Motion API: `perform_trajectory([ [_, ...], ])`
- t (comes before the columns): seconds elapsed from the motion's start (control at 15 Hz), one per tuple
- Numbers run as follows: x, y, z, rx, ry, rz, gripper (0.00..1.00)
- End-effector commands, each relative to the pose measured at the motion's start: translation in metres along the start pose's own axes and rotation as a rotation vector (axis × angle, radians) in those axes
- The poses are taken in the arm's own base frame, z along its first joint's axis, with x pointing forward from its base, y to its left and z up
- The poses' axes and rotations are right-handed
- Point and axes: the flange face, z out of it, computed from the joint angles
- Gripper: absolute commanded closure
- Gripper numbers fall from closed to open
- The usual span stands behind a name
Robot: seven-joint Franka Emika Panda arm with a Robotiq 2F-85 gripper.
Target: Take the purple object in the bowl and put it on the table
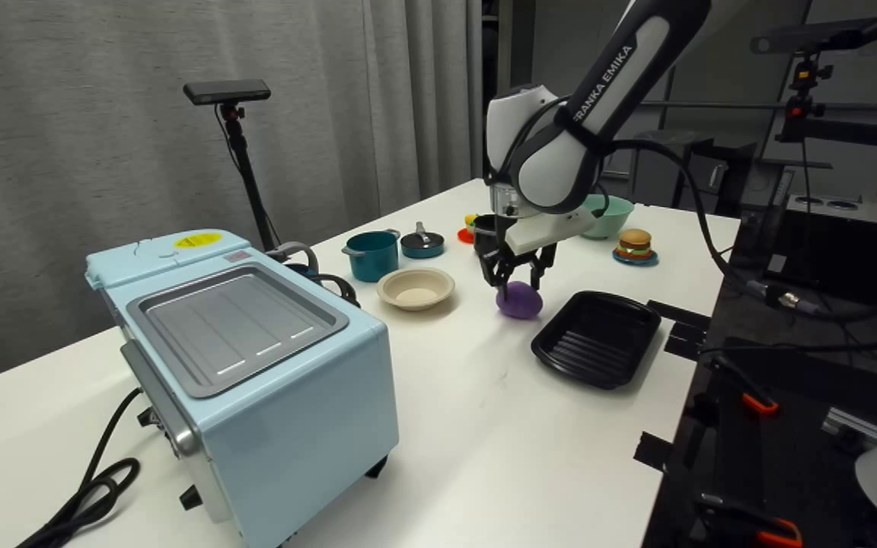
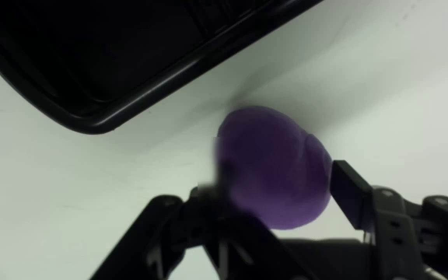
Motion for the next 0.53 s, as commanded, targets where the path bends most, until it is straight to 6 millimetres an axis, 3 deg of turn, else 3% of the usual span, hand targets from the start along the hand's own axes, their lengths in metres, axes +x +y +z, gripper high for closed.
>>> perform_trajectory([
  [0.0,0.003,0.008,-0.022,-0.009,0.015,-0.004,0.01],
  [0.47,0.014,0.026,-0.075,0.018,0.024,0.017,0.00],
])
